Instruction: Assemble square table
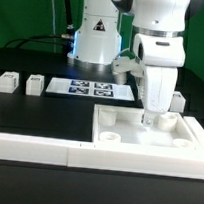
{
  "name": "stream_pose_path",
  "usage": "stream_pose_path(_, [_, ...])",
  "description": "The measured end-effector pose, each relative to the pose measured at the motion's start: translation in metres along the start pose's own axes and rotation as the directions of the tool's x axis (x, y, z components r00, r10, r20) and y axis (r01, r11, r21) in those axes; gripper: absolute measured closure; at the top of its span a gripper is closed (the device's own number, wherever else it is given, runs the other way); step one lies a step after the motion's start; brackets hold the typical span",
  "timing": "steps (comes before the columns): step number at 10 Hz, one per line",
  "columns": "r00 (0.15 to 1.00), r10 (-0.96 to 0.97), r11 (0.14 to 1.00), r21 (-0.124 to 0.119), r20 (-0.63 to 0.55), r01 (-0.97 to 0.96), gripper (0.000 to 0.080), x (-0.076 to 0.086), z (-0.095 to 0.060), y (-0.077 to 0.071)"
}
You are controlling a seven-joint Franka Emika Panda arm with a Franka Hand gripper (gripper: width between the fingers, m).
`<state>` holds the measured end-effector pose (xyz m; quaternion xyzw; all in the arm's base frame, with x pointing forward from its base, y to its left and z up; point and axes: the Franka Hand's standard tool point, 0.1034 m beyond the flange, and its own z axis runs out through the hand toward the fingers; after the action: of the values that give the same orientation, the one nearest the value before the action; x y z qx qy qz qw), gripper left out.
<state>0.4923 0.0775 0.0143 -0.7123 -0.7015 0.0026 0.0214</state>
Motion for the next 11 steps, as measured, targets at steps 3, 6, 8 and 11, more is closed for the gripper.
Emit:
stream_pose_path(3, [1.000,0.000,1.000,0.000,0.000,0.000,0.0150,0.000,0.000,0.000])
stream_pose_path(6, [0.994,0.108,0.994,-0.010,0.007,-0.108,0.0150,0.010,-0.014,0.002])
stream_pose_path(8, [0.971,0.240,0.970,-0.032,0.006,-0.240,0.0150,0.033,-0.031,-0.006])
stream_pose_path(11, [0.863,0.505,0.862,-0.043,-0.003,-0.505,0.0150,0.060,-0.043,-0.013])
